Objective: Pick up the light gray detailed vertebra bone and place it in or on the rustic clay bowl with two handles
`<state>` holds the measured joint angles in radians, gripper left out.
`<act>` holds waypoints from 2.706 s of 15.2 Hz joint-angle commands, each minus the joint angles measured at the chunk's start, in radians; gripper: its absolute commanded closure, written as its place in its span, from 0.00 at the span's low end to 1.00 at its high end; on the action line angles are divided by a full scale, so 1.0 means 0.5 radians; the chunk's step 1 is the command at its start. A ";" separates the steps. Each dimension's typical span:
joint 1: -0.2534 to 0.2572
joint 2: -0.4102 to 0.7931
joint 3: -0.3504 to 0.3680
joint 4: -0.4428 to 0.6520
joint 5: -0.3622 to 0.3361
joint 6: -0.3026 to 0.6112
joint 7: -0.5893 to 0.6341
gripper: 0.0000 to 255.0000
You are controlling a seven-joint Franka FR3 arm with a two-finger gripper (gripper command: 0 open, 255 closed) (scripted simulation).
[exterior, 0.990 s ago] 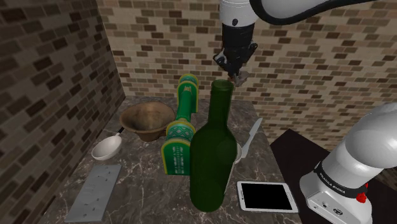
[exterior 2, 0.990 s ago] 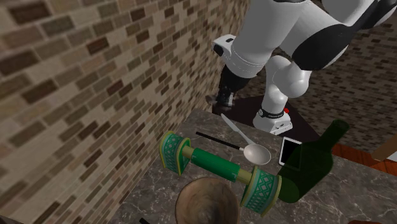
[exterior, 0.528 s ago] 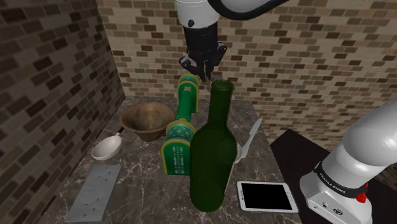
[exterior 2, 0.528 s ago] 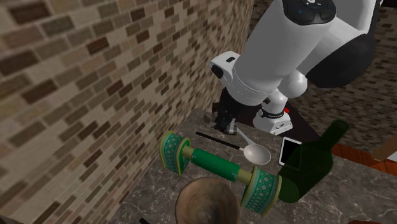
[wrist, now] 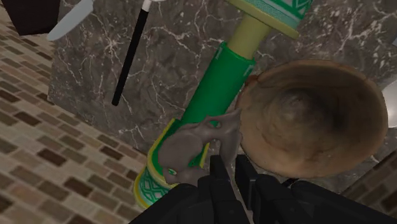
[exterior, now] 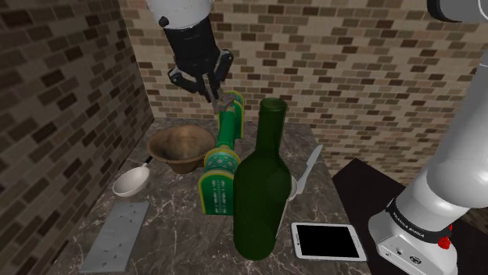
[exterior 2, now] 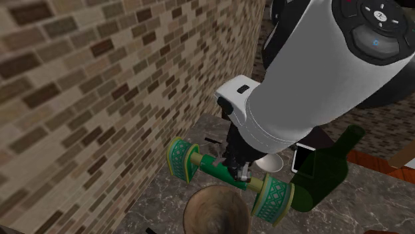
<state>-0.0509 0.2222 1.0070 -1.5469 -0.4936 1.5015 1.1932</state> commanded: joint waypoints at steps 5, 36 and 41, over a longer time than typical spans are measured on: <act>0.714 0.699 -0.174 0.883 -0.492 -0.429 0.172 1.00; 0.616 0.767 -0.186 0.503 -0.506 -0.070 0.345 0.00; 0.835 0.836 -0.220 0.893 -0.547 -0.348 0.278 0.00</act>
<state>0.3506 0.6339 0.9006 -1.1284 -0.7634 1.3471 1.3369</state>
